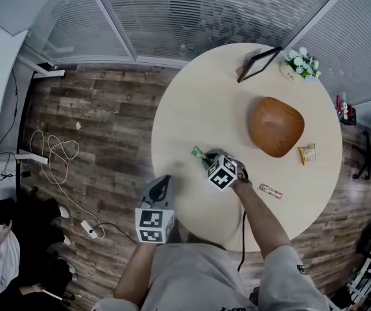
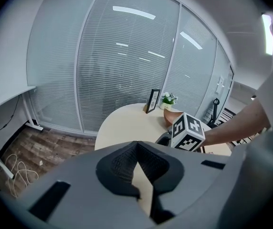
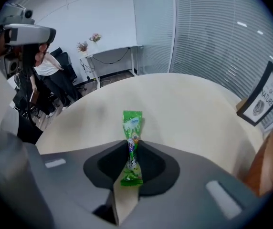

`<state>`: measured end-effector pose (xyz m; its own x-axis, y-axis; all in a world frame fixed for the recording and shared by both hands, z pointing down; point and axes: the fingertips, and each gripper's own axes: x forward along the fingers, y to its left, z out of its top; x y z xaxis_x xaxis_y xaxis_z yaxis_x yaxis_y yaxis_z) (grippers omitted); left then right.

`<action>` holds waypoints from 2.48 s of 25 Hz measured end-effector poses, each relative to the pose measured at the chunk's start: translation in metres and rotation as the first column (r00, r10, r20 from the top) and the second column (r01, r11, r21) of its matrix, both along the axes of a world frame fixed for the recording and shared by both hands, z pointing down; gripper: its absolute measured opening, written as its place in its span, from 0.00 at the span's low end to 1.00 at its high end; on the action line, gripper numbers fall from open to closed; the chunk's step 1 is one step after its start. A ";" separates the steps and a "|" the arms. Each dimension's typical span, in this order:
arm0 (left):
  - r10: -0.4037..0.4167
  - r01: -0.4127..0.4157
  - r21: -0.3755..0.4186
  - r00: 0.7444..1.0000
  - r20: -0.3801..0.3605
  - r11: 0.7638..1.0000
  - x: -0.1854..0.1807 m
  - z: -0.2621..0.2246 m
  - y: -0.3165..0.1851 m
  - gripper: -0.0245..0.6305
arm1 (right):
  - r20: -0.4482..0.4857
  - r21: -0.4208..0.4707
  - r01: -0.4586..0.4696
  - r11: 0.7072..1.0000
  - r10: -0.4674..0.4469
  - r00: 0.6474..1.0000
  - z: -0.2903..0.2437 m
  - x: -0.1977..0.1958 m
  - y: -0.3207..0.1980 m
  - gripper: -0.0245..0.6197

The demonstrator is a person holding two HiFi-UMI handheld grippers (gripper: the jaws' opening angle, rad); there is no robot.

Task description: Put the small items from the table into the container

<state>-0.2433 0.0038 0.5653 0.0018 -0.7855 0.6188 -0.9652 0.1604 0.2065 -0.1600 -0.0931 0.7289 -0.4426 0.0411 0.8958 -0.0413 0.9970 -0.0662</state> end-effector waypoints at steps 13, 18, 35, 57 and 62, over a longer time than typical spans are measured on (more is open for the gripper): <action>0.146 -0.146 0.067 0.989 -0.008 0.987 0.045 -0.016 -0.045 0.05 | 0.319 0.070 -0.376 0.924 0.336 0.886 -0.125 0.043 -0.069 0.11; 0.219 -0.218 0.099 0.976 -0.002 0.971 0.074 -0.026 -0.062 0.05 | 0.334 0.161 -0.615 0.772 0.544 0.770 -0.153 0.128 -0.160 0.11; 0.300 -0.296 0.115 0.954 -0.021 0.948 0.104 -0.027 -0.066 0.05 | 0.195 0.159 -0.786 0.598 0.761 0.619 -0.090 0.221 -0.220 0.29; 0.488 -0.483 0.144 0.873 -0.007 0.864 0.202 -0.021 -0.090 0.05 | 0.500 -0.060 -0.945 0.323 0.829 0.251 -0.178 0.295 0.020 0.04; 0.500 -0.498 0.106 0.866 0.004 0.861 0.216 -0.005 -0.083 0.05 | 0.473 -0.080 -0.937 0.341 0.840 0.266 -0.165 0.298 0.027 0.04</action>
